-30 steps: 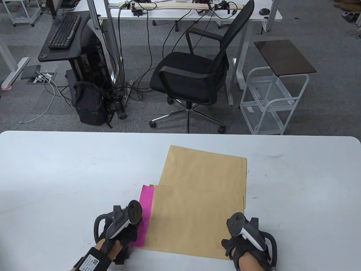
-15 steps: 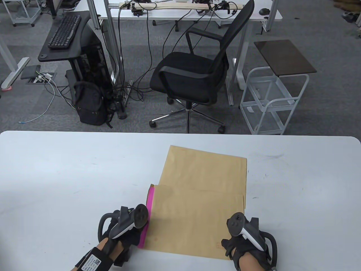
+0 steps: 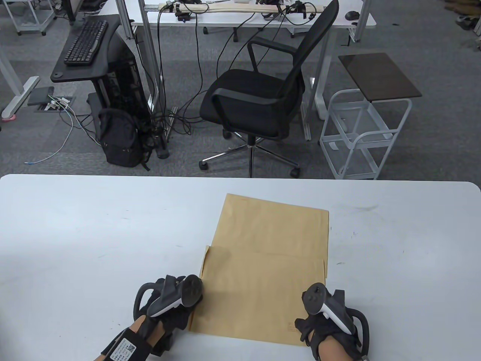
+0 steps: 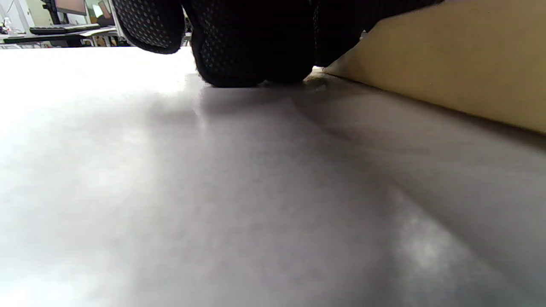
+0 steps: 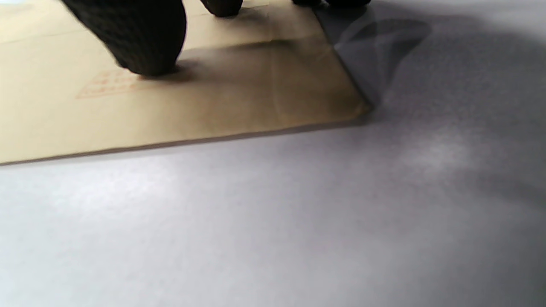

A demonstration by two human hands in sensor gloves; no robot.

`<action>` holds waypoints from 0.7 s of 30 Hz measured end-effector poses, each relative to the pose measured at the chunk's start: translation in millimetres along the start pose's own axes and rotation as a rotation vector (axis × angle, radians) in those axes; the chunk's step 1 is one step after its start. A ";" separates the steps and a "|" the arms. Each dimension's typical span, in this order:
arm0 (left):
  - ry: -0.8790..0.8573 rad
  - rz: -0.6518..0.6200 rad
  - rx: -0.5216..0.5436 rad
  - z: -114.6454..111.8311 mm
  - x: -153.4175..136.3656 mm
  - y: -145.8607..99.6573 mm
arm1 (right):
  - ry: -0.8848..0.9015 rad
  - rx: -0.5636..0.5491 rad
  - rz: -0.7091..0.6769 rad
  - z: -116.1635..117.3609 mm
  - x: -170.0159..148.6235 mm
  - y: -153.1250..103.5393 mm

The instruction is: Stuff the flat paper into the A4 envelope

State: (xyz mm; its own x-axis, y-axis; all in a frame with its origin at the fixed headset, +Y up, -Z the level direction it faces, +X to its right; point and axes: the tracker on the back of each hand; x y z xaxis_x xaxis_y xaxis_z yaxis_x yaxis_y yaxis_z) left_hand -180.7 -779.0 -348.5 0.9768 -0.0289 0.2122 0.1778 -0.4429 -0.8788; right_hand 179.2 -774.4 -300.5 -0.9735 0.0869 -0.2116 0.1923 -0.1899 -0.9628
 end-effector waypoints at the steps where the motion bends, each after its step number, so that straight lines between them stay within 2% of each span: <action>1: -0.003 -0.004 -0.003 -0.1 0.1 0.0 | 0.000 0.000 0.000 0.0 0.0 0.0; 14: -0.013 -0.016 -0.022 0.1 0.8 0.0 | 0.000 0.003 -0.004 0.0 -0.4 0.0; 17: 0.002 -0.007 0.000 3.4 1.2 -2.6 | 0.005 0.007 -0.004 0.0 -0.9 -0.1; 19: -0.012 0.024 0.031 8.1 0.0 -6.2 | 0.008 0.011 -0.004 0.0 -1.1 -0.1; 21: -0.090 0.116 -0.027 9.1 -2.2 -9.3 | 0.008 0.014 -0.005 0.0 -1.3 -0.1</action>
State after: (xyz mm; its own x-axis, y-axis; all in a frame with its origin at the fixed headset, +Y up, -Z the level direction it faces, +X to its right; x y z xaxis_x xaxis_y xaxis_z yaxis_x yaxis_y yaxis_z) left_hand -183.4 -766.7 -344.6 0.9975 -0.0012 0.0700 0.0614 -0.4653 -0.8830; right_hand 180.5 -774.6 -300.1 -0.9733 0.0960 -0.2084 0.1858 -0.2034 -0.9613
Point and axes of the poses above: the tracker on the back of each hand, its own x axis roughly to the thumb side, its own y axis roughly from the wrist to the fingertips, z = x × y, and after that the axes turned 15 degrees about -x, right-handed
